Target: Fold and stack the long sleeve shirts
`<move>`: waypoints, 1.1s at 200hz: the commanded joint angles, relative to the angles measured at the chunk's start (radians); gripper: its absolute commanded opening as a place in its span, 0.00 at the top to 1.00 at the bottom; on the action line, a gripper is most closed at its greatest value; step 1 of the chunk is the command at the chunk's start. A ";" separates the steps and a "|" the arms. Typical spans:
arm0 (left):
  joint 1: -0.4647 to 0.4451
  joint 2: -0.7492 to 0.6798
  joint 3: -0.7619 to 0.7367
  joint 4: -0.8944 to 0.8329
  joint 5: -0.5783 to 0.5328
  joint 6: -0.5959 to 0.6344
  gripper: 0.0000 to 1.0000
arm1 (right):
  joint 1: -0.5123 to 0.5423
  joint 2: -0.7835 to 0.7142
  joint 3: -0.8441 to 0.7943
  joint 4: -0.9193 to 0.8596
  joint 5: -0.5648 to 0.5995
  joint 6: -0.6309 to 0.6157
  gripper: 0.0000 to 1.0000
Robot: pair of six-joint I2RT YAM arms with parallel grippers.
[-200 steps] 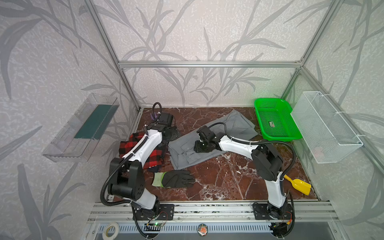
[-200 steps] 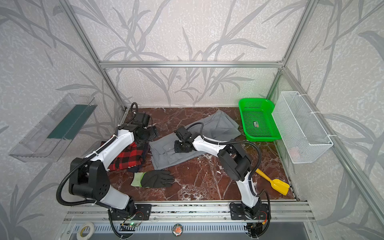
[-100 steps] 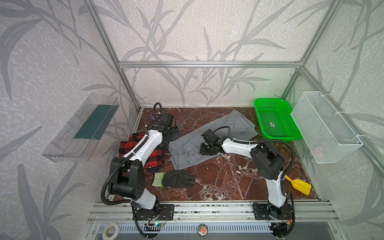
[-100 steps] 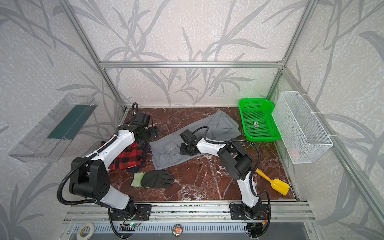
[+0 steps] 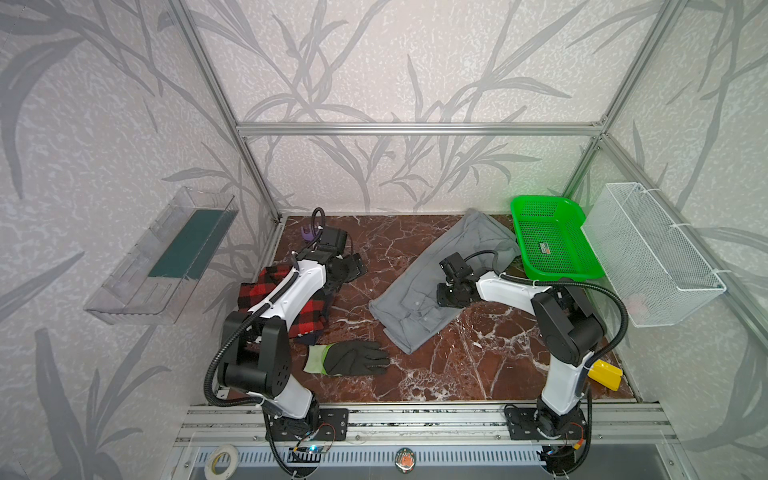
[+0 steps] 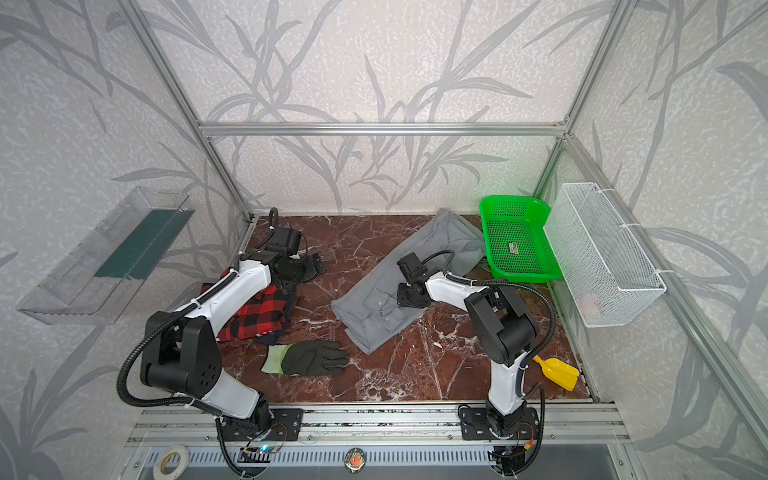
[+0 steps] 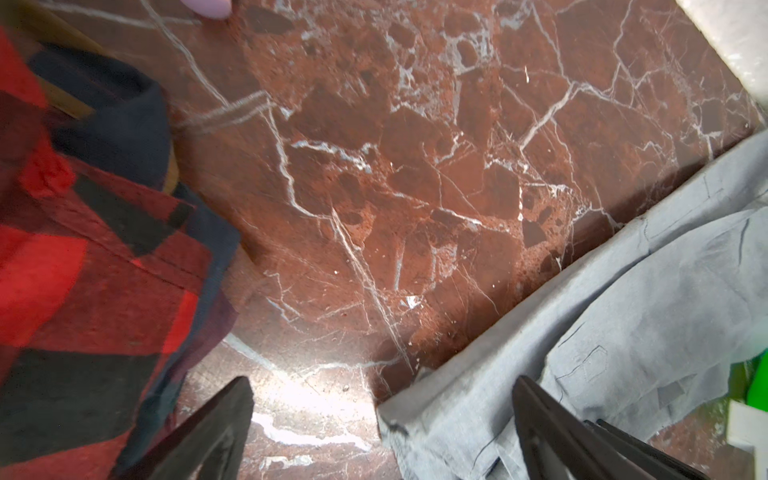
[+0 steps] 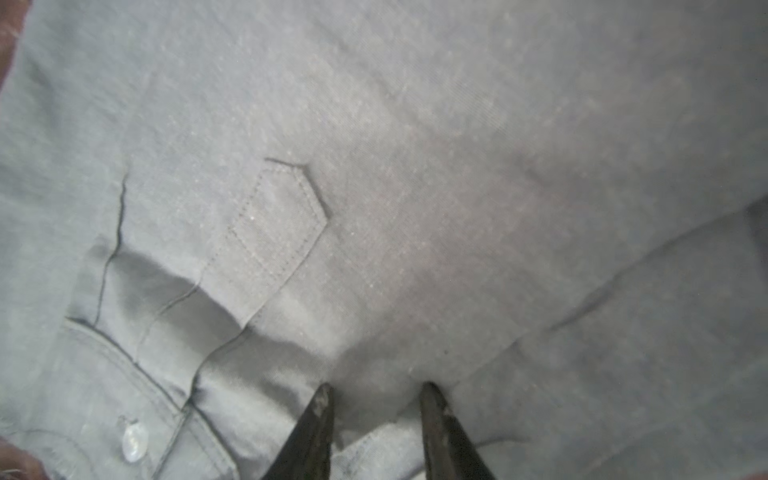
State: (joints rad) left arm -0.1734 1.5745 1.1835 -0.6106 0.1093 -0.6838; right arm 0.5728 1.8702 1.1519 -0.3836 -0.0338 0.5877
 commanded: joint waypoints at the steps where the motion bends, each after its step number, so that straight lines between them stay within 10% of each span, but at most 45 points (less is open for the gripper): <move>1: 0.002 -0.004 -0.017 0.010 0.039 -0.013 0.03 | -0.002 -0.064 -0.041 -0.169 0.033 -0.050 0.63; 40: -0.003 -0.011 -0.040 0.019 0.081 -0.035 0.03 | 0.130 -0.206 0.094 -0.283 0.119 -0.091 0.62; 105: 0.000 -0.069 -0.057 0.015 0.003 -0.015 0.03 | 0.354 0.007 0.272 -0.136 -0.127 -0.094 0.61; 220: 0.000 -0.059 -0.065 0.034 0.025 -0.028 0.02 | 0.395 -0.014 -0.039 -0.013 -0.008 -0.016 0.63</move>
State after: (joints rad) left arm -0.1745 1.5089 1.1172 -0.5705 0.1234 -0.7086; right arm 0.9562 1.8973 1.1862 -0.3794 -0.1066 0.5522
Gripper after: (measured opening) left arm 0.974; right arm 0.370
